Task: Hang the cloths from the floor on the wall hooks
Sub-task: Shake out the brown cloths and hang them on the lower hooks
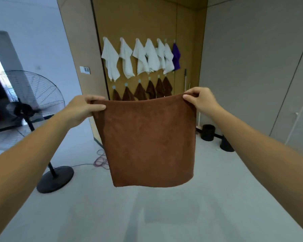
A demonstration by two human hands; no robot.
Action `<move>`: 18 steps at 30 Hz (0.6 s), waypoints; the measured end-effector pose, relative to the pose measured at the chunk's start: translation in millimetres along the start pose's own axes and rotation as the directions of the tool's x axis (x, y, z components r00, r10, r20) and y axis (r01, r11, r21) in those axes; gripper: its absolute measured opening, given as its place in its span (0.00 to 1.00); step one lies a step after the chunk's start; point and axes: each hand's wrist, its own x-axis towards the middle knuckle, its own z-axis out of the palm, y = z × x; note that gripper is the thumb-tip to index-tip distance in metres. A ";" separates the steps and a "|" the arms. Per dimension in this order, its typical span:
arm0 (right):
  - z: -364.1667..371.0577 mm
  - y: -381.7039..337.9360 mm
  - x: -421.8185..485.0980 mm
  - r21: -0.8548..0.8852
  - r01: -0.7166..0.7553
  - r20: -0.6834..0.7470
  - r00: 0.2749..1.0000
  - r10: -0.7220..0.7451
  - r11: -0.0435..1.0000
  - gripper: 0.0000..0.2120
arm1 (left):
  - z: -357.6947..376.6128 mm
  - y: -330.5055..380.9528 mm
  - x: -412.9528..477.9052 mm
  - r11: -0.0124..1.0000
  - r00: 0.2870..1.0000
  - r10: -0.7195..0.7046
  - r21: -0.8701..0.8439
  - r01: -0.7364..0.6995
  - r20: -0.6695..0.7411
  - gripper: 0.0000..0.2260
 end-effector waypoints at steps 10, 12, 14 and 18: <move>-7.7 82.8 117.3 -0.177 -0.072 -0.118 0.992 0.052 0.981 0.06 | 89.3 -26.3 202.4 0.920 0.984 0.177 0.351 -0.176 0.029 0.02; -10.0 105.8 134.1 -0.201 -0.090 -0.139 0.988 0.063 0.975 0.02 | 110.5 -32.3 237.1 0.910 0.982 0.171 0.370 -0.187 0.077 0.06; -9.5 129.5 152.5 -0.200 -0.089 -0.190 0.980 0.051 0.976 0.02 | 132.4 -36.2 266.8 0.876 0.974 0.210 0.426 -0.227 0.087 0.05; -10.8 196.7 201.9 -0.202 -0.100 -0.217 0.975 0.055 0.974 0.04 | 193.7 -40.0 324.3 0.890 0.955 0.289 0.351 -0.292 0.064 0.03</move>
